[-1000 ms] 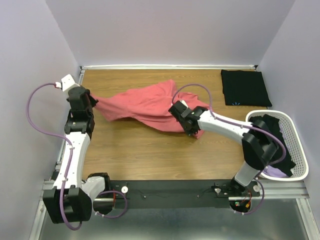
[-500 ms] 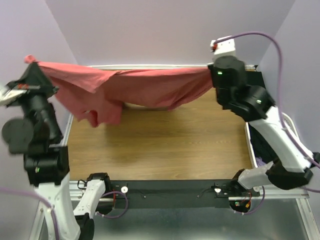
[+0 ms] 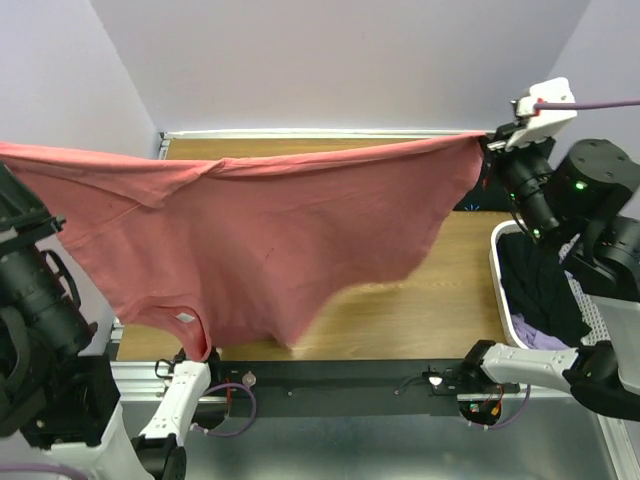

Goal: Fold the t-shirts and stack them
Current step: Flatten the tshirt out

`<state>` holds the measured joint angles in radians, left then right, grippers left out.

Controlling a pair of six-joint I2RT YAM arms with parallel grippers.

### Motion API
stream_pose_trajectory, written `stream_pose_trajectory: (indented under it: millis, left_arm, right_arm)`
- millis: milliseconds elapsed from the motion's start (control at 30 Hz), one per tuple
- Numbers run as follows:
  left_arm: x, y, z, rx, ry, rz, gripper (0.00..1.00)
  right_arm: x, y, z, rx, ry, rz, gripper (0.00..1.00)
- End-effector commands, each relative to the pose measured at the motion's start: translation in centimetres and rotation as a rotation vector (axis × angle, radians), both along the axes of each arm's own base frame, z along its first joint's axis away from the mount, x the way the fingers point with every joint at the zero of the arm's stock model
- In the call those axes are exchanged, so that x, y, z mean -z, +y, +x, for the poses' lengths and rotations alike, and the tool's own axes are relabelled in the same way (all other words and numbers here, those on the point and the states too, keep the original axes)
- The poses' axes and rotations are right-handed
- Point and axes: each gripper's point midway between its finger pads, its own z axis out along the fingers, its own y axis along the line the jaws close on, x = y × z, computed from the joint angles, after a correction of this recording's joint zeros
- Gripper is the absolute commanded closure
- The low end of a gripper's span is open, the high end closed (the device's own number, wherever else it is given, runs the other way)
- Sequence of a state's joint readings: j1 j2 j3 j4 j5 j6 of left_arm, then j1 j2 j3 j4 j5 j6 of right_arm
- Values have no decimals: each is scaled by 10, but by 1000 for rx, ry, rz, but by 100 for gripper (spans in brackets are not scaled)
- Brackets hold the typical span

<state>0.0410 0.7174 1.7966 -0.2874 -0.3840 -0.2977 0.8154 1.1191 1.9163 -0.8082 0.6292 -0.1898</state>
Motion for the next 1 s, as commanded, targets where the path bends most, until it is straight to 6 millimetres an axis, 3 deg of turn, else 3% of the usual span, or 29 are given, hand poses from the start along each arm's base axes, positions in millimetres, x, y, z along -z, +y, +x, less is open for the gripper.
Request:
stream_pose_trajectory:
  millis: [0, 33, 67, 100, 133, 200, 233, 267, 300, 367, 400, 433, 467, 500, 533, 567, 600, 633, 767, 833, 867, 967]
  left_arm:
    - [12, 10, 53, -71, 110, 27, 100]
    - [16, 11, 66, -75, 131, 32, 100]
    - [27, 8, 96, -63, 178, 54, 100]
    - [33, 7, 112, -52, 199, 61, 100]
    - [54, 6, 150, -38, 273, 69, 100]
    - [68, -4, 188, 22, 320, 97, 100]
    - [92, -7, 224, 49, 394, 98, 100]
    - [100, -13, 242, 87, 404, 106, 100]
    - [113, -15, 259, 104, 424, 101, 100]
    - [167, -18, 309, 135, 538, 90, 100]
    - [178, -19, 325, 151, 547, 79, 100]
    - [194, -20, 339, 162, 577, 72, 100]
    - [226, -24, 367, 188, 640, 68, 100]
    - [260, -24, 392, 204, 708, 49, 100]
    - [258, -26, 392, 217, 697, 46, 100]
    - [291, -30, 415, 245, 760, 40, 100]
    - [307, -32, 426, 260, 790, 35, 100]
    - [339, -34, 446, 277, 850, 23, 100]
    - [411, -46, 487, 356, 967, -9, 100]
    - [433, -48, 499, 374, 999, -18, 100]
    - [453, -49, 508, 385, 1031, -26, 100]
    - [480, -51, 519, 393, 1073, -34, 100]
  right_arm:
    - [22, 7, 20, 53, 54, -131, 99]
    - [25, 6, 25, 79, 62, -154, 100]
    - [40, 8, 38, 141, 94, -213, 99]
    - [47, 9, 44, 166, 108, -270, 99]
    - [60, 8, 52, 207, 132, -321, 99]
    - [80, 3, 85, 262, 176, -356, 99]
    - [92, 8, 100, 212, 200, -335, 100]
    - [120, -17, 124, 268, 265, -346, 100]
    - [128, -20, 141, 270, 253, -326, 100]
    - [159, -27, 163, 274, 283, -354, 99]
    - [190, -31, 182, 291, 314, -378, 99]
    - [207, -32, 191, 290, 333, -396, 99]
    - [224, -35, 202, 288, 353, -417, 99]
    - [256, -34, 218, 274, 379, -449, 100]
    - [272, -36, 227, 285, 391, -452, 100]
    - [281, -44, 240, 302, 380, -457, 99]
    - [297, -49, 247, 308, 403, -473, 99]
    - [330, -50, 259, 299, 458, -506, 100]
    - [393, -64, 290, 307, 551, -563, 99]
    - [408, -65, 300, 303, 561, -573, 99]
    - [423, -65, 306, 296, 581, -587, 100]
    - [436, -66, 317, 289, 580, -599, 100]
